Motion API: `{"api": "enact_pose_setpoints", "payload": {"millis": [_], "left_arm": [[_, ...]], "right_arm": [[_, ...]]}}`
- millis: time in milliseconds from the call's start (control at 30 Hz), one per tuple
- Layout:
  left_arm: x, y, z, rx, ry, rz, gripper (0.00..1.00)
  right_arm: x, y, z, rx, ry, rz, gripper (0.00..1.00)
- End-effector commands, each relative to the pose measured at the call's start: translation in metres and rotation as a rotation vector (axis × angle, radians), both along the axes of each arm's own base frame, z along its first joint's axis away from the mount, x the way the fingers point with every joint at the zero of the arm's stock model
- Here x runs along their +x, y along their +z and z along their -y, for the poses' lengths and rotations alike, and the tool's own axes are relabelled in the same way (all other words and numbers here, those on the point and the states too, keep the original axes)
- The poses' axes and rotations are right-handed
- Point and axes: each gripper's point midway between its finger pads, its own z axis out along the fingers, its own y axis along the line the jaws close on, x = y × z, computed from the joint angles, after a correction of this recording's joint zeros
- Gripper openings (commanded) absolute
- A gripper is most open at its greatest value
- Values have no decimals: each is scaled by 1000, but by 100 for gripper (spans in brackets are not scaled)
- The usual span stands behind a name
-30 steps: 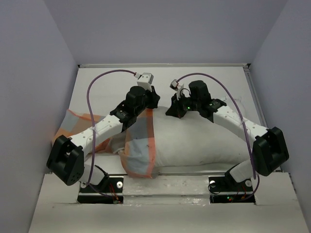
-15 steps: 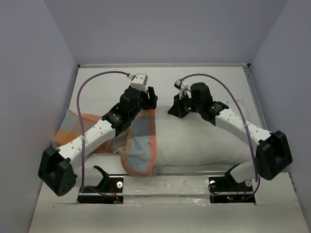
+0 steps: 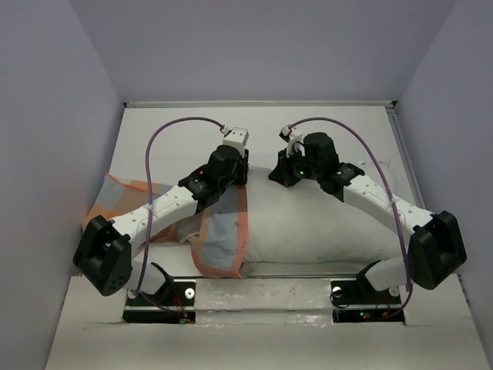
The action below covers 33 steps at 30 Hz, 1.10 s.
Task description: Put the pillow into the pillowcase
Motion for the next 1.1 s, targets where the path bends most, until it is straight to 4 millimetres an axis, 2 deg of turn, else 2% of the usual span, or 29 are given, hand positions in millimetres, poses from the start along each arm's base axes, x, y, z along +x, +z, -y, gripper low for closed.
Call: {"api": "enact_pose_setpoints", "payload": {"millis": [0,33,167,200,233,333,367,500,533,600,633,700,800,833,900,933,967,1000,1033,1067], "left_arm": [[14,36,-13,13,101,119,34],[15,37,-14,17,106,126,32],[15,41,-13,-8,113,162,10],[15,54,-9,-55,110,195,8],[14,58,-6,-78,103,208,6],[4,76,16,-158,23,244,4],[2,90,25,-201,-3,271,4],[-11,122,55,-342,-127,288,4],[-13,127,58,-364,-141,289,3],[-20,136,70,-426,-194,277,0],[-23,138,74,-444,-212,268,0],[-38,145,90,-500,-270,253,0],[-69,152,116,-568,-380,213,0],[-76,166,118,-623,-406,231,0],[-97,179,124,-706,-485,219,0],[-103,189,123,-742,-496,222,0],[-109,199,123,-784,-505,221,0],[-117,209,120,-808,-503,232,0],[-122,217,118,-822,-511,242,0],[-126,220,117,-836,-516,240,0]], "right_arm": [[4,23,3,32,-33,69,0],[5,25,4,34,-38,73,0],[3,27,4,50,-42,74,0],[2,26,2,59,-35,69,0],[1,27,1,63,-25,72,0],[-2,26,-2,79,-9,58,0],[-2,24,-4,80,-3,51,0],[-11,24,-10,131,23,17,0],[-14,32,-11,161,35,36,0],[-27,36,-21,204,73,28,0],[-30,48,-26,238,92,58,0],[-31,59,-29,269,83,76,0],[-34,91,-34,396,63,108,0],[-33,100,-34,452,54,142,0],[-35,123,-34,562,52,187,0],[-35,123,-35,586,51,182,0],[-32,111,-37,590,37,158,0],[-30,115,-38,628,25,161,0],[-26,108,-37,628,1,146,0],[-9,97,-28,619,-75,142,0]]}}
